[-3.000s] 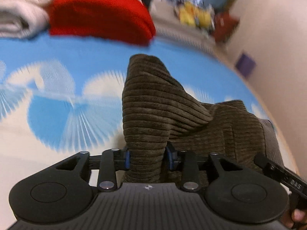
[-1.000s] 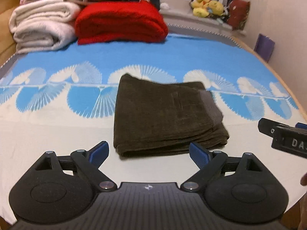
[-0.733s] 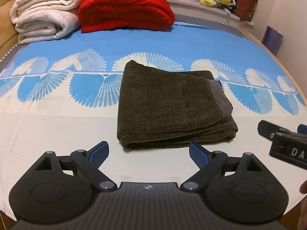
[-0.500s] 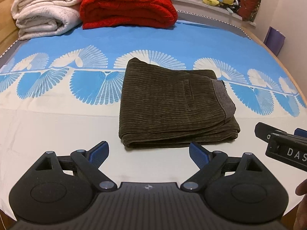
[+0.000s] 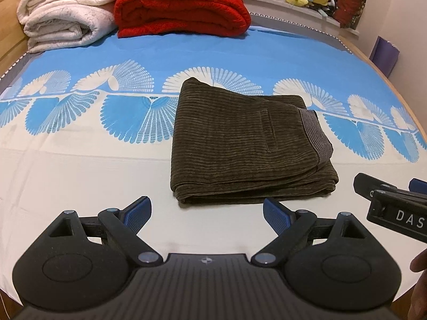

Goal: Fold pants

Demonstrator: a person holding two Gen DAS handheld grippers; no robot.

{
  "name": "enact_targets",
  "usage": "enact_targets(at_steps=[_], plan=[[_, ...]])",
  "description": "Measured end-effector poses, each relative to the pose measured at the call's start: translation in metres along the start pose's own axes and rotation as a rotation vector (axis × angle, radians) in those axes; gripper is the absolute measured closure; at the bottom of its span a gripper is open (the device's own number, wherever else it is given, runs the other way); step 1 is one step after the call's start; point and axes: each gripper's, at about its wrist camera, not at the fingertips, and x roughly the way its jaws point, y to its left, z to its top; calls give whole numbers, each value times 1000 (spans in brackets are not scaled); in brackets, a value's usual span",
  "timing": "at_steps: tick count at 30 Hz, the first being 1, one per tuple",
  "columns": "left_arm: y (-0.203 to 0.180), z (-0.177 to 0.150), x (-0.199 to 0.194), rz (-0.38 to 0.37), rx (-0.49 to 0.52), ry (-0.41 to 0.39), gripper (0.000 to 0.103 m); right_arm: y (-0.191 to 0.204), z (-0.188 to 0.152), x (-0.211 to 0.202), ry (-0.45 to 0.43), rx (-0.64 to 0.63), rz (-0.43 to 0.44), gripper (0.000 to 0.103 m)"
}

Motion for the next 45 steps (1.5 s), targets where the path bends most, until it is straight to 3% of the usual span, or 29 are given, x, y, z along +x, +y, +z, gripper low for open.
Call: enact_targets(at_steps=[45], plan=[[-7, 0, 2, -7, 36, -9, 9, 2, 0, 3, 16, -28, -2, 1]])
